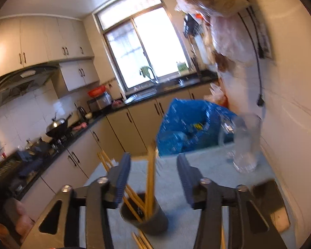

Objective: Organize utensils
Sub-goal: 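Lower both chopsticks into the black holder and open both grippers, then move both open tools back down to the chopsticks on the towel, then grasp a chopstick with the left gripper while right gripper grasps another chopstick, then lift both chopsticks upright and carry them over the black holder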

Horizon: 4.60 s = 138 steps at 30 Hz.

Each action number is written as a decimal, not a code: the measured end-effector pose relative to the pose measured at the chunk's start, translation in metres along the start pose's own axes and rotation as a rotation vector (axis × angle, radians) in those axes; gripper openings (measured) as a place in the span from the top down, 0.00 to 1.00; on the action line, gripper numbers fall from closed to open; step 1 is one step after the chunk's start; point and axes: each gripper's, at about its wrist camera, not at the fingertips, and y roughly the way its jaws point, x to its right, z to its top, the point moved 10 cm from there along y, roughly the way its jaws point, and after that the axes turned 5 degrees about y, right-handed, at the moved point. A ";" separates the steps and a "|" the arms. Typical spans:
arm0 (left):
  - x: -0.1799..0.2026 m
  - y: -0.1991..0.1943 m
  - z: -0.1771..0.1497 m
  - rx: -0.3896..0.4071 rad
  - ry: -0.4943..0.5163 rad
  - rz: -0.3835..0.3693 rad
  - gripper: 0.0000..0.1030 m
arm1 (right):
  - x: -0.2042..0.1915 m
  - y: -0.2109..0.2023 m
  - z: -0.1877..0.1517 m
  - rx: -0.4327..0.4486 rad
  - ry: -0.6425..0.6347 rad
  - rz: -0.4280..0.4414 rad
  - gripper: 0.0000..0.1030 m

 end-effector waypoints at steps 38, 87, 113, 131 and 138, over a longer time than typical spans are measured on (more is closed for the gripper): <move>-0.058 0.004 -0.233 -0.535 0.080 0.149 0.32 | 0.053 0.011 -0.216 -0.528 -0.124 -0.112 0.87; -0.047 0.018 -0.273 -0.816 0.323 0.017 0.80 | 0.043 0.040 -0.222 -0.816 -0.375 -0.209 0.78; -0.058 -0.019 -0.222 -0.620 0.224 0.026 0.94 | -0.004 0.027 -0.218 -0.672 -0.330 -0.077 0.93; -0.022 -0.116 -0.162 -0.313 0.139 -0.045 0.94 | -0.025 -0.079 -0.146 -0.316 -0.212 0.066 0.93; -0.019 -0.131 -0.132 -0.199 0.217 0.046 0.94 | -0.033 -0.097 -0.122 -0.225 -0.185 0.082 0.93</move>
